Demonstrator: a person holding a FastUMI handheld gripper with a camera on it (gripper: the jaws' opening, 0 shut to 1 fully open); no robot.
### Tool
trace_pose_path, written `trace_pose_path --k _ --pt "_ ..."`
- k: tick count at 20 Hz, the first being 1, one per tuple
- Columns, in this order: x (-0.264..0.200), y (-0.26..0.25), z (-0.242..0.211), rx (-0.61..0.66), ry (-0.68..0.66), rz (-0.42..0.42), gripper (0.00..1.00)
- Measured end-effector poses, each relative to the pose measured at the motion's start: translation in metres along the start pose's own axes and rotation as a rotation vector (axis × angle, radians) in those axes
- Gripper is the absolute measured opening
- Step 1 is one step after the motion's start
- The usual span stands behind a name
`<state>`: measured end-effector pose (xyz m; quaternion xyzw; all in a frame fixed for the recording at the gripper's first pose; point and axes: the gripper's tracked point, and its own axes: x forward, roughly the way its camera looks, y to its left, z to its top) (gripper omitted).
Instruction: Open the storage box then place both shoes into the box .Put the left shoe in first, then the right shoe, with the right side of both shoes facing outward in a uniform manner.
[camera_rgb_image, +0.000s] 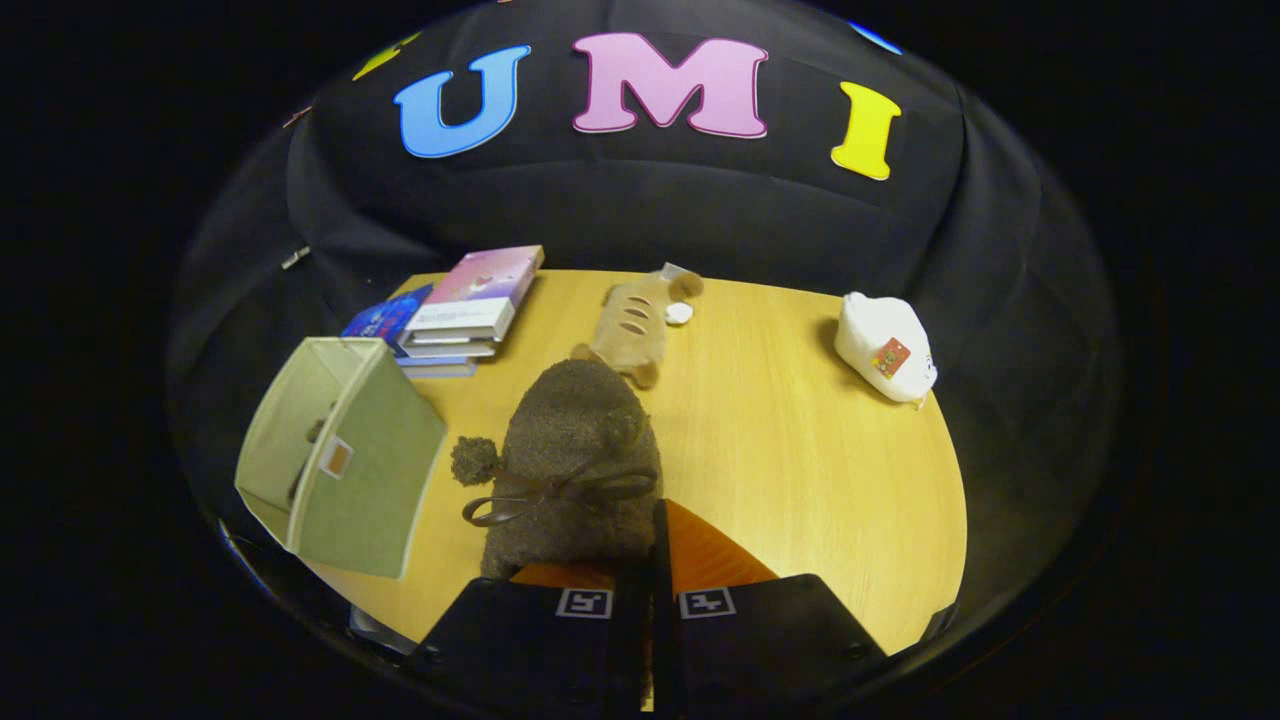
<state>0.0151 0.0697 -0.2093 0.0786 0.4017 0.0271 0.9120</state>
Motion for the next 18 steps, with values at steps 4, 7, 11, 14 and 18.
trace_pose_path --k 4,7,11,14,18 --pt "-0.017 0.064 0.040 0.003 -0.015 0.088 0.09" --pt "-0.029 0.121 0.062 -0.002 -0.017 0.163 0.10" --pt "-0.029 0.204 0.077 -0.018 -0.005 0.239 0.10" --pt "-0.013 0.257 0.080 -0.040 0.023 0.264 0.10" --pt "0.015 0.301 0.052 -0.084 0.103 0.229 0.10"
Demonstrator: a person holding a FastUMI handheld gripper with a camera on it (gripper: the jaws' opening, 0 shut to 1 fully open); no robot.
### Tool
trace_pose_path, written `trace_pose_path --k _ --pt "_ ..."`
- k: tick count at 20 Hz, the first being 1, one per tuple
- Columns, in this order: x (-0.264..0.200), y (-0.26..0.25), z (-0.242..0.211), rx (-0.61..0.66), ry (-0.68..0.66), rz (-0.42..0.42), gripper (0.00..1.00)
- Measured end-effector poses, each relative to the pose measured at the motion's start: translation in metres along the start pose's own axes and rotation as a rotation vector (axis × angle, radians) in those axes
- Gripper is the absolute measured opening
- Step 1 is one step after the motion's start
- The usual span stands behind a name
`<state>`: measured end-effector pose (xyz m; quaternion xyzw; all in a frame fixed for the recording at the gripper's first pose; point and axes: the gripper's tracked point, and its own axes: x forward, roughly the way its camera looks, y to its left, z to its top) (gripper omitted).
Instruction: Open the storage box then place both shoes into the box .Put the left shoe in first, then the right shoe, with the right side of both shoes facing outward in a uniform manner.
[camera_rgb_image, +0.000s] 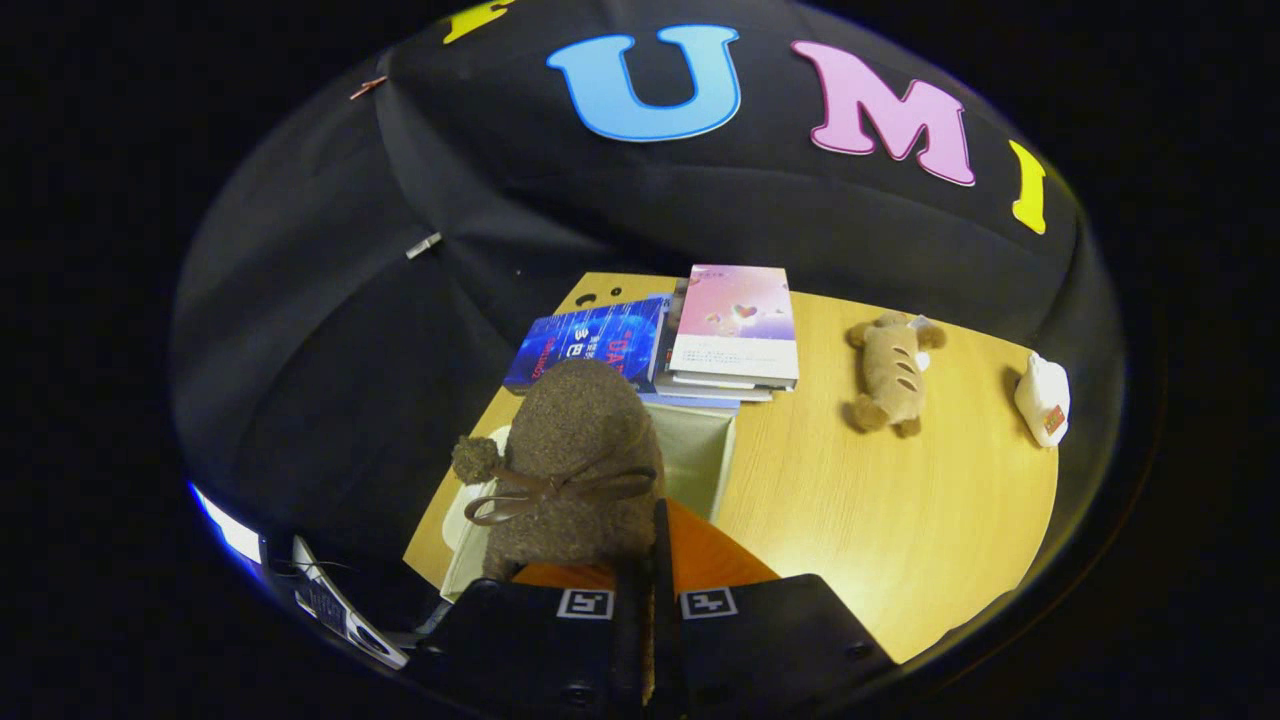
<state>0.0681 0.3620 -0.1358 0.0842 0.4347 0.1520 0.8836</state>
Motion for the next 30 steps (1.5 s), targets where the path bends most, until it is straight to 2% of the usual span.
trace_pose_path --k 3,9,13,18,22,25,29,30 --pt "0.030 0.011 -0.020 0.003 0.057 -0.055 0.10" --pt "0.073 -0.012 -0.053 -0.021 0.167 -0.267 0.10" --pt "0.077 -0.022 -0.085 -0.019 0.255 -0.335 0.10" --pt "0.086 -0.033 -0.107 -0.096 0.362 -0.432 0.10" --pt "0.096 -0.032 -0.108 -0.167 0.398 -0.453 0.09" --pt "0.098 -0.031 -0.113 -0.181 0.415 -0.427 0.10" --pt "0.097 -0.019 -0.114 -0.200 0.407 -0.383 0.36" --pt "0.096 -0.017 -0.113 -0.211 0.397 -0.376 0.46"
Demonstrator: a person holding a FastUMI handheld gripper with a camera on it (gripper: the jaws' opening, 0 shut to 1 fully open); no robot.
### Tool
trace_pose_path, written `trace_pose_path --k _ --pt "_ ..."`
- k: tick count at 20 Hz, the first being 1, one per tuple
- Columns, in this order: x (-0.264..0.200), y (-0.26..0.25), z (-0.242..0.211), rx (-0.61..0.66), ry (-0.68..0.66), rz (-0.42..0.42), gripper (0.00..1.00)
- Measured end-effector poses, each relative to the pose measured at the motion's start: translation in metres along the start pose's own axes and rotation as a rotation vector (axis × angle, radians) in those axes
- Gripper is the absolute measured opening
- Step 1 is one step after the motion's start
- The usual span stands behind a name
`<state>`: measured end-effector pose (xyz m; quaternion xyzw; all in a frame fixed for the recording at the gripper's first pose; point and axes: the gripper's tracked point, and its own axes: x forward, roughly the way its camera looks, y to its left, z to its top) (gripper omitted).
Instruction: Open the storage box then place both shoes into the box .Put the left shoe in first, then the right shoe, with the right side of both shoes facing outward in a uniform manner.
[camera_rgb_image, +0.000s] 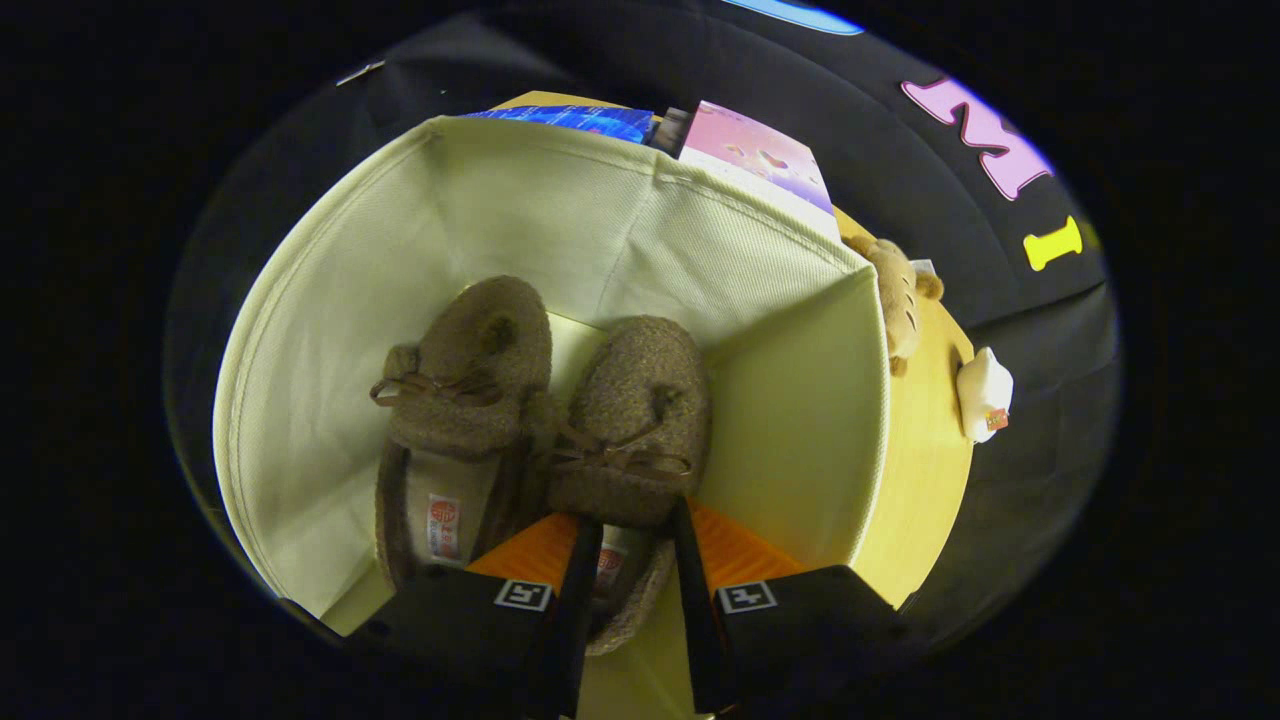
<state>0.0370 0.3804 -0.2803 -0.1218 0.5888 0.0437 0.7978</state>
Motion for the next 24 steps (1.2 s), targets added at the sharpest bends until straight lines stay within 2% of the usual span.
trace_pose_path --k 1,2,4,5,8,10,12,15,16,19,24 --pt "-0.002 0.001 0.001 -0.008 -0.016 0.005 0.50" --pt "-0.005 0.004 0.003 -0.015 -0.037 0.021 0.59" --pt "-0.014 0.003 0.010 -0.018 -0.091 0.037 0.70" --pt "-0.020 0.003 0.013 -0.017 -0.118 0.044 0.72" --pt "-0.035 0.006 0.019 -0.038 -0.188 0.098 0.86" --pt "-0.048 0.001 0.022 -0.056 -0.246 0.123 0.90" --pt "-0.065 -0.004 0.029 -0.050 -0.321 0.156 0.91" --pt "-0.098 -0.010 0.043 -0.006 -0.478 0.260 0.93" --pt "-0.098 -0.014 0.061 0.001 -0.527 0.280 0.95" --pt "-0.130 -0.039 0.065 0.013 -0.667 0.311 0.98" --pt "-0.183 -0.099 0.061 0.010 -0.861 0.307 0.98"
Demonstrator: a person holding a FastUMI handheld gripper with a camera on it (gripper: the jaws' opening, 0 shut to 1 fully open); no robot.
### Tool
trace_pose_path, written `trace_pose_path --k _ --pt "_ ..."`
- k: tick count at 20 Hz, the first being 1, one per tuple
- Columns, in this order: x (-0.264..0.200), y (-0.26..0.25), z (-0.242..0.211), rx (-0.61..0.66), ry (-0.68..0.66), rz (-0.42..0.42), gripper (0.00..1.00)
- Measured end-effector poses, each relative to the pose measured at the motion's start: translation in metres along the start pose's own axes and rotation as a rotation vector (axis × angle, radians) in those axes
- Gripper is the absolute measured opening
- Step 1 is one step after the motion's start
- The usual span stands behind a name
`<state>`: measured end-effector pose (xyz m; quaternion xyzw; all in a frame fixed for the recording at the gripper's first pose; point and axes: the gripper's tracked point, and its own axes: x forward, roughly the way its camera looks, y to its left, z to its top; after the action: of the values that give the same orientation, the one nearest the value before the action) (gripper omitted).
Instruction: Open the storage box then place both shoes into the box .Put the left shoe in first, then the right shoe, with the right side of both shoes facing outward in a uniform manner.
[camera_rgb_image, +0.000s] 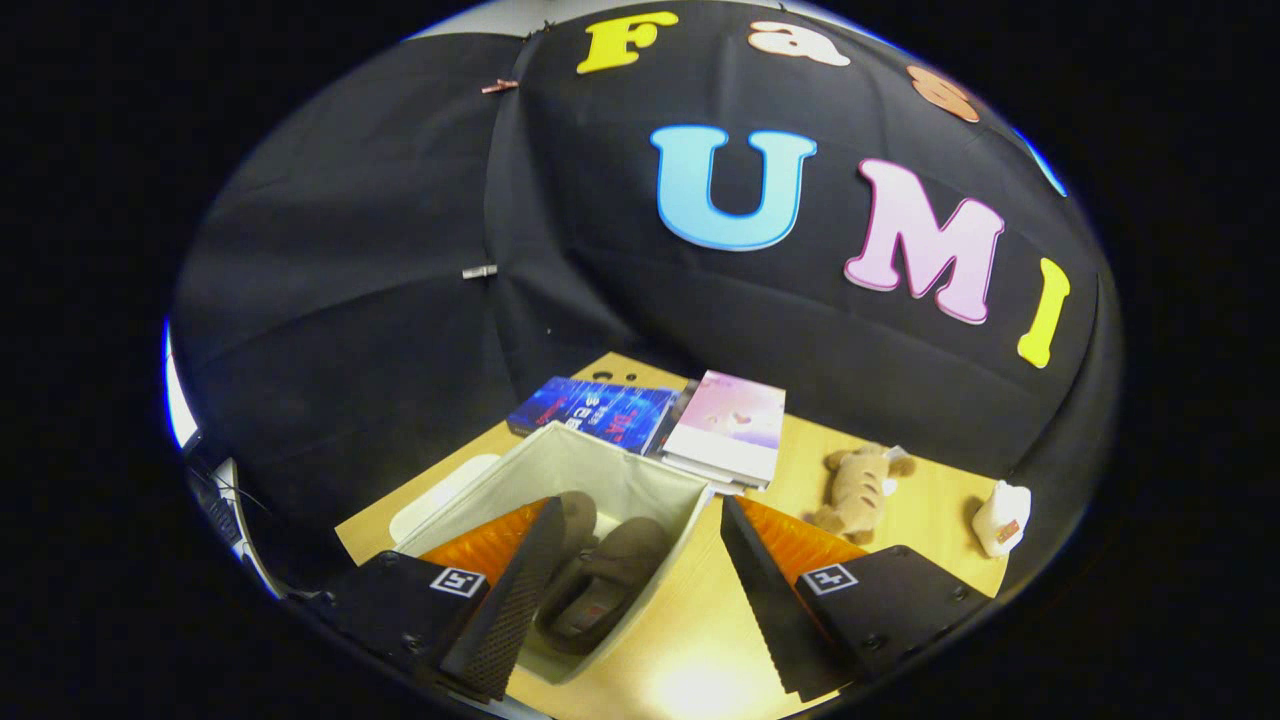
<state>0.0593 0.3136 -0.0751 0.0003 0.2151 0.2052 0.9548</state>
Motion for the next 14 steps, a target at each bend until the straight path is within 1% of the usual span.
trace_pose_path --k 1,2,6,10,13,14 --pt "-0.010 -0.012 0.007 -0.006 -0.027 -0.004 0.98" --pt "-0.038 -0.020 0.015 -0.009 -0.056 -0.007 0.98" --pt "-0.078 -0.071 0.033 -0.007 -0.159 -0.035 0.98" --pt "-0.116 -0.128 0.035 0.013 -0.237 -0.081 0.98" --pt "-0.138 -0.168 0.032 0.029 -0.279 -0.119 0.97" --pt "-0.128 -0.180 0.031 0.032 -0.293 -0.129 0.97"
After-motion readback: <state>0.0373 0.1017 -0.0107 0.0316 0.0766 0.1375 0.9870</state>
